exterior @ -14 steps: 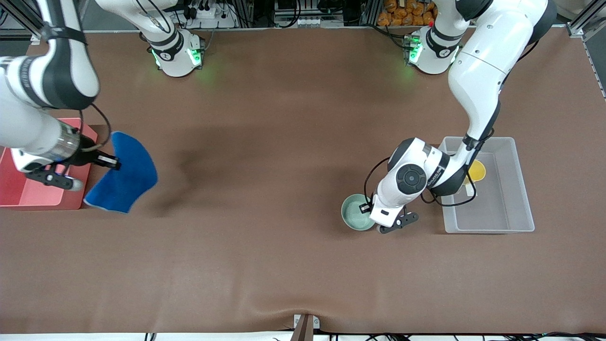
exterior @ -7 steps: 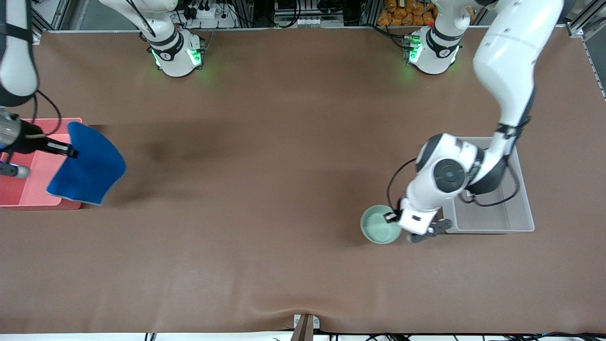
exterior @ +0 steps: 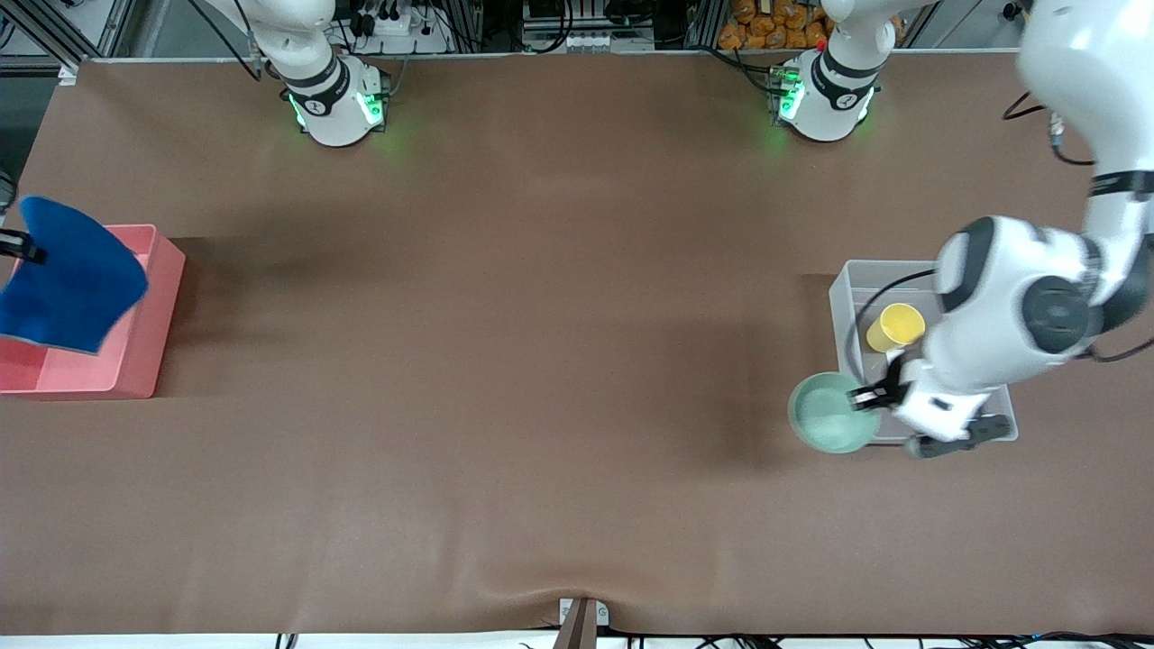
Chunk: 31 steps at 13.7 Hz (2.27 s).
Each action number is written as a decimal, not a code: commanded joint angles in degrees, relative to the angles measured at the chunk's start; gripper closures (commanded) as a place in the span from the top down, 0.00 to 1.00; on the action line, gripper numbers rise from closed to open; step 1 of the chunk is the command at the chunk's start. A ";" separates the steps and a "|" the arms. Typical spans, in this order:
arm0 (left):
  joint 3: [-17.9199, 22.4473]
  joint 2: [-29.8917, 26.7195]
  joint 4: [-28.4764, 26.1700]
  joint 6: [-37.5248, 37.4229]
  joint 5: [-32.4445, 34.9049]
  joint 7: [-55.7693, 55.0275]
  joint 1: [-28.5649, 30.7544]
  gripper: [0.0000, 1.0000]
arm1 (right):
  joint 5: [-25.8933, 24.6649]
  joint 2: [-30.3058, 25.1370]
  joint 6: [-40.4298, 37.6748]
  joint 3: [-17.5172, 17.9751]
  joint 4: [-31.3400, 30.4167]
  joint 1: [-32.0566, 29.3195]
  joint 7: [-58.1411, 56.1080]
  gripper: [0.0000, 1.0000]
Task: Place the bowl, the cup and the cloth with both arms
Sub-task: 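Carry the bowl toward the clear bin while the right gripper lowers the cloth, then lower the bowl into the clear bin while the right gripper releases the cloth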
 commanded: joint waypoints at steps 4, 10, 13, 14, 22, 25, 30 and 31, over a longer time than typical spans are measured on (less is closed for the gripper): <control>-5.81 -1.92 -3.22 -5.86 -1.20 20.09 17.85 0.00 | -2.96 7.08 6.64 1.13 3.72 -6.88 -8.50 0.00; -5.63 2.02 -5.51 -2.97 -0.50 27.06 24.45 0.00 | -2.17 19.39 16.39 1.22 3.72 -7.94 -8.24 0.00; -5.46 4.05 -6.30 1.33 -0.33 28.74 24.99 0.00 | -2.08 22.31 19.05 1.22 3.72 -8.38 -8.33 0.00; -5.46 5.01 -6.39 2.74 -0.24 28.74 24.99 0.00 | -2.16 22.31 19.05 1.22 3.72 -8.38 -8.33 0.00; -4.75 9.41 -9.91 10.39 3.01 28.56 24.73 0.00 | -1.99 21.70 18.44 1.40 3.80 -9.00 -11.41 1.00; -4.75 11.34 -9.99 11.80 3.28 28.30 24.73 0.18 | -1.90 20.21 18.43 1.75 3.89 -8.74 -11.67 1.00; -4.75 9.87 -9.82 11.19 3.37 27.95 24.73 1.00 | -0.24 16.17 18.26 2.98 3.72 -8.30 -11.32 1.00; -4.84 8.20 -9.64 10.67 3.37 27.86 24.73 1.00 | 0.29 15.55 17.82 2.98 3.72 -8.30 -11.23 1.00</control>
